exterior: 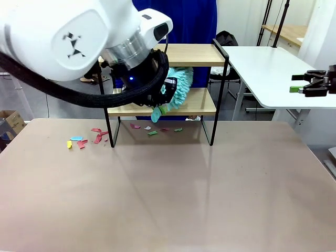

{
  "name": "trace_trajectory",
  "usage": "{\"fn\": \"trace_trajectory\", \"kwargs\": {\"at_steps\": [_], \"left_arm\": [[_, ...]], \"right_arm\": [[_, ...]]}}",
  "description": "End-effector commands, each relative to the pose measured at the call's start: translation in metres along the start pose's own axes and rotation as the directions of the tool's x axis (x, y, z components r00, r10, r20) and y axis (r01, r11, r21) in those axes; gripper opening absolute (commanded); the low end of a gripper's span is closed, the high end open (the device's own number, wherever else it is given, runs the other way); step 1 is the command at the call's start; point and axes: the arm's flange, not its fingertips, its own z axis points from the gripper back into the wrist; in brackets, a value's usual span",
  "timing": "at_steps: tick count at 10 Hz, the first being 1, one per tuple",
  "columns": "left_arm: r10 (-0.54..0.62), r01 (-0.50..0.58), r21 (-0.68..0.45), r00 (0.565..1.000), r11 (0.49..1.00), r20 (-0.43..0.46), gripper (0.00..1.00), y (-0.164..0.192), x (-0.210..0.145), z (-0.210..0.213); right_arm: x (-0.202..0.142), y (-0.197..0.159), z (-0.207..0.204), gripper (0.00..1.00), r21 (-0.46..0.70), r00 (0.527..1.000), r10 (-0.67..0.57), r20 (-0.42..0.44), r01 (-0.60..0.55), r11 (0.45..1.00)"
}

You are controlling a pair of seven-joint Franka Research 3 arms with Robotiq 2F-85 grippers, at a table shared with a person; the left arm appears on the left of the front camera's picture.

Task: Clean the shelf.
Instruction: Clean the specific section of the Shelf indicated by the human with the Duster.

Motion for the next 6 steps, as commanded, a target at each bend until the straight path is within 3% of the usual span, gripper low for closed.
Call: {"fn": "trace_trajectory", "kwargs": {"at_steps": [1,4,6], "left_arm": [[-0.114,0.109,-0.071,0.991,0.992,-0.067,0.13,0.027,-0.013,0.019],[-0.233,0.2,-0.147,0.935,0.969,-0.266,0.13,0.045,-0.025,0.025],[-0.309,0.268,-0.164,0.89,0.949,-0.335,0.13,0.06,-0.034,0.034]], "right_arm": [[0.003,0.001,-0.001,1.0,0.001,1.0,0.004,0.002,-0.004,1.0],[0.003,0.001,-0.001,1.0,0.001,1.0,0.004,0.002,-0.004,1.0],[0.003,0.001,-0.001,1.0,0.001,1.0,0.004,0.002,-0.004,1.0]]}}
